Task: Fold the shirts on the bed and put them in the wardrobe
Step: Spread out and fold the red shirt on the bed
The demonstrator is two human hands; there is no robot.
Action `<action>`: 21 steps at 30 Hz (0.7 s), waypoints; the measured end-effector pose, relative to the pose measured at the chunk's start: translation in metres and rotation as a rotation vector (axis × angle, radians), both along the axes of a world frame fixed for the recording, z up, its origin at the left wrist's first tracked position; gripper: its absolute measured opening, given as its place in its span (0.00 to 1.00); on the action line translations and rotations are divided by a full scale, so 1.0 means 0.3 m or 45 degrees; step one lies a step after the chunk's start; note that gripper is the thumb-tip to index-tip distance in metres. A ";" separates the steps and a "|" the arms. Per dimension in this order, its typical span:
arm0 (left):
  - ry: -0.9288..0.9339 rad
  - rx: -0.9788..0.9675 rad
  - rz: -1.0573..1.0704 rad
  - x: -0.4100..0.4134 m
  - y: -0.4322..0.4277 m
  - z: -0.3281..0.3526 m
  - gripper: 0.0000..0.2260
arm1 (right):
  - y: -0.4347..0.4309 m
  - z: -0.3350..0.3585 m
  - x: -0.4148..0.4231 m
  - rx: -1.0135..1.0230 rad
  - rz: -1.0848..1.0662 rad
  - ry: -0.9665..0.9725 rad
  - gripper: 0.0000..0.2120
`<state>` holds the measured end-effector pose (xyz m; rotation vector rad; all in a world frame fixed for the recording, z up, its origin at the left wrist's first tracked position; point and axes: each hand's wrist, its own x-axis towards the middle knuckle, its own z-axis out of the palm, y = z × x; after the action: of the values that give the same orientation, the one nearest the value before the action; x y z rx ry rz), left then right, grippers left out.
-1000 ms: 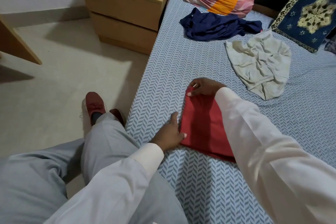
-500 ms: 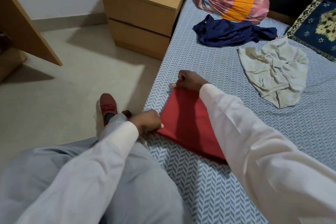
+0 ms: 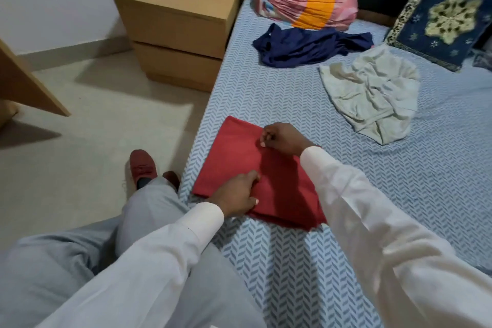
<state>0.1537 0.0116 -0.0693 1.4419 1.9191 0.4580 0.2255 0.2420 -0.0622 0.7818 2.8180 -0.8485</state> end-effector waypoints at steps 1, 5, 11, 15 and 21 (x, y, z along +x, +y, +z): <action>0.072 -0.046 -0.033 0.023 0.005 -0.005 0.24 | 0.037 0.012 0.065 -0.002 0.004 -0.049 0.05; 0.271 0.012 -0.063 0.087 0.018 0.015 0.24 | 0.174 0.022 0.322 -0.056 -0.011 -0.172 0.17; 0.285 0.229 -0.300 0.308 0.066 0.048 0.26 | 0.180 0.042 0.408 -0.025 -0.026 -0.141 0.26; 0.580 0.099 -0.308 0.454 0.083 0.011 0.39 | 0.179 -0.034 0.425 0.104 -0.063 -0.197 0.25; 0.776 0.113 -0.188 0.499 0.110 -0.046 0.33 | 0.191 -0.073 0.418 0.006 -0.162 -0.152 0.19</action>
<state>0.3034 0.0445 -0.0831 1.9249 2.2443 0.0259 0.3509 0.2993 -0.0842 0.9866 2.6916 -0.7838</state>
